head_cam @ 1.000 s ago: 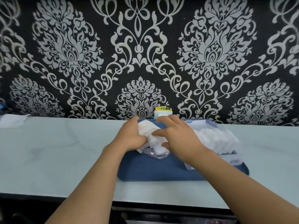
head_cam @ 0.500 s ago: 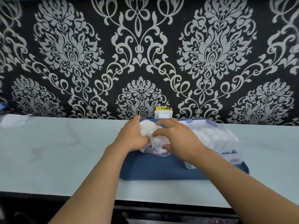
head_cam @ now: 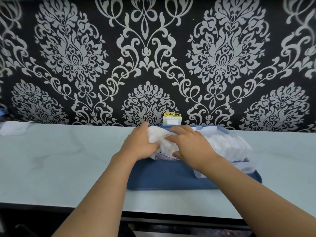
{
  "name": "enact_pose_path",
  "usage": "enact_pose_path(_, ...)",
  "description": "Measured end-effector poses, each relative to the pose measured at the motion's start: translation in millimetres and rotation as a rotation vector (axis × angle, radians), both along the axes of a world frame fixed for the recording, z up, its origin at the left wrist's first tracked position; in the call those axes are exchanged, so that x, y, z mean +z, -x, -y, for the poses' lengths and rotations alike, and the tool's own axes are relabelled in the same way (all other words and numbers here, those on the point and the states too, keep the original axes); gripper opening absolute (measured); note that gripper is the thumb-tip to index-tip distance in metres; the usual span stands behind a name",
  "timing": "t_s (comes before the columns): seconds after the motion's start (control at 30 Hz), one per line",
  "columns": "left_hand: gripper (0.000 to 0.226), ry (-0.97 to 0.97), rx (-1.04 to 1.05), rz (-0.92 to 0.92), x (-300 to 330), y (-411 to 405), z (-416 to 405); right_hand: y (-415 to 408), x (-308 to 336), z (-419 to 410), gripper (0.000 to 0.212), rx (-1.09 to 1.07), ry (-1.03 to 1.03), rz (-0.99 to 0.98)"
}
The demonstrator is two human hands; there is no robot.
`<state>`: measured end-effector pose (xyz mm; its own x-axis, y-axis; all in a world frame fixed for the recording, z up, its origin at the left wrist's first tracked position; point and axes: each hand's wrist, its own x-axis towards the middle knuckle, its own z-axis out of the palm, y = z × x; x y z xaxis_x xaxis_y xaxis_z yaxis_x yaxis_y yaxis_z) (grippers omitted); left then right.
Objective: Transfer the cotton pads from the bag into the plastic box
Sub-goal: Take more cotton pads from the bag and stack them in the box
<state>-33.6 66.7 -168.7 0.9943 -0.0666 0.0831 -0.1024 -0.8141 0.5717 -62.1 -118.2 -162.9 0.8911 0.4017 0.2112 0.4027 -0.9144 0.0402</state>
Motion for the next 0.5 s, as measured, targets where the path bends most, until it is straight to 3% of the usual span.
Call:
enact_pose_path(0.13,0.064,-0.035,0.014,0.005,-0.6,-0.9,2.3,-2.6,1.1,1.1,0.042,-0.03,-0.014,0.048)
enact_pose_path(0.3,0.062,-0.028,0.006,0.012,-0.2,-1.0,1.9,-3.8,-0.3,3.9,0.067,-0.027,-0.015,-0.019)
enact_pose_path(0.5,0.063,-0.045,0.013,0.015,-0.9,-0.3,3.6,-4.8,1.3,5.6,0.043,-0.021,-0.019,-0.021)
